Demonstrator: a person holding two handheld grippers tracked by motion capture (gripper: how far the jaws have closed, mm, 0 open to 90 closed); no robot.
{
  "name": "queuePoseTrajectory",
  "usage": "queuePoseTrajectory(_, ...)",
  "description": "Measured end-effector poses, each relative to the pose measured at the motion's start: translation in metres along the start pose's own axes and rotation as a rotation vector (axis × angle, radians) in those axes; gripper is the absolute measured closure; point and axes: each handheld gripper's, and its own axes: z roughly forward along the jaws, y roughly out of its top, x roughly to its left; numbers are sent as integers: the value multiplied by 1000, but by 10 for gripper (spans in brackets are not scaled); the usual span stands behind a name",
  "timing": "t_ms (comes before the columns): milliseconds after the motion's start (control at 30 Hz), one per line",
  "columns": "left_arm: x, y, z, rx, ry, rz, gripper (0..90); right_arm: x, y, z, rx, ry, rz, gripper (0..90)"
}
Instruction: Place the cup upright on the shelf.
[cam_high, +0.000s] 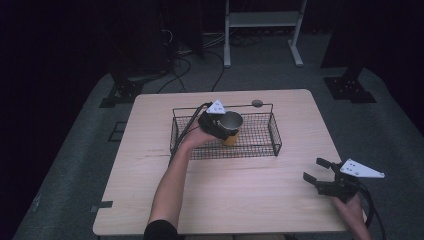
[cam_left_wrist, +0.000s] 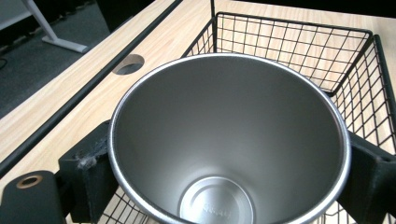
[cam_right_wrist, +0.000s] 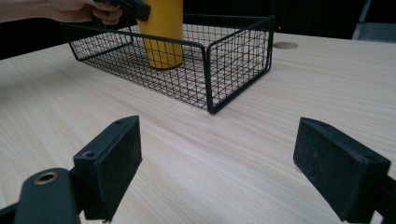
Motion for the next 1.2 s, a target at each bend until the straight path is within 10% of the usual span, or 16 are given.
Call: queuePoseTrajectory(1200,-7,16,-24,-115,26,-10,17,-2,0,-1,-14,10,11,142)
